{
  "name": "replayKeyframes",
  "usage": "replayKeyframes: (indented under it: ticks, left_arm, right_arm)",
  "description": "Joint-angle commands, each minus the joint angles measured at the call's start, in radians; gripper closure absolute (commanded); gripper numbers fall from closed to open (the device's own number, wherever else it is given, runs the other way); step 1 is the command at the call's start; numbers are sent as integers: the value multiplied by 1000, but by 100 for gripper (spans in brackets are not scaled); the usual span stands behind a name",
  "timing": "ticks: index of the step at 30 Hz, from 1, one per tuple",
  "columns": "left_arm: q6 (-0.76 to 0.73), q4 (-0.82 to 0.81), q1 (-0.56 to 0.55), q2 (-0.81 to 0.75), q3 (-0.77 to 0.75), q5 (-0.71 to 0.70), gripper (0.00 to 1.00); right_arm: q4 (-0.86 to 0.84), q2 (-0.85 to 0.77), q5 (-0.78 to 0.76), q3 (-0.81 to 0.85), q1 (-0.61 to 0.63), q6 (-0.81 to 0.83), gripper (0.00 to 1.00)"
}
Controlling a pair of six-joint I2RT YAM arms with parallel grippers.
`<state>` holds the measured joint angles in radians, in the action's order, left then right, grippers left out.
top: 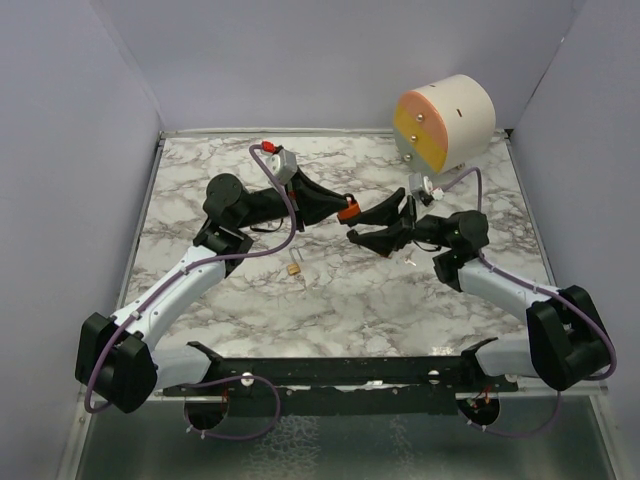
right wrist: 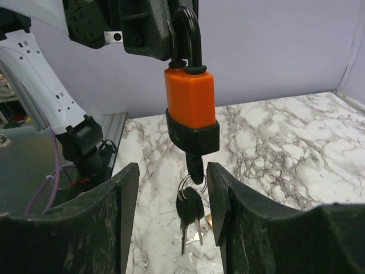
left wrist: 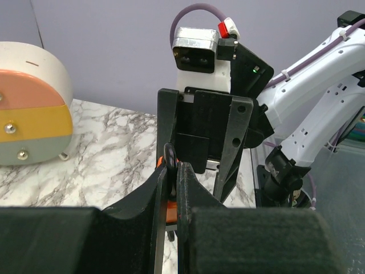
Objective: Lock with the key
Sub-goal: Lock the lock.
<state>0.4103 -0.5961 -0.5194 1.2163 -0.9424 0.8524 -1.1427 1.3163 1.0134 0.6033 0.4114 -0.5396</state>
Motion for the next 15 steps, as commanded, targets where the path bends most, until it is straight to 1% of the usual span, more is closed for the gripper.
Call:
replayKeyframes:
  ticks: [1, 6, 8, 12, 13, 15]
  left_arm:
    - [20, -77, -9, -23, -28, 48, 100]
    - [19, -80, -15, -33, -28, 63, 100]
    - [16, -80, -14, -37, -28, 63, 100]
    - [12, -82, -15, -41, -24, 51, 100]
    - [10, -82, -16, -41, -25, 46, 100]
    - [6, -86, -16, -44, -25, 37, 100]
  right_arm:
    - [56, -1, -46, 41, 18, 55, 50]
    - [58, 12, -53, 52, 18, 60, 52]
    - [57, 13, -54, 55, 20, 59, 56]
    - [71, 18, -60, 59, 21, 65, 85]
    - [72, 19, -62, 58, 22, 66, 91]
    - [71, 22, -57, 57, 25, 64, 98]
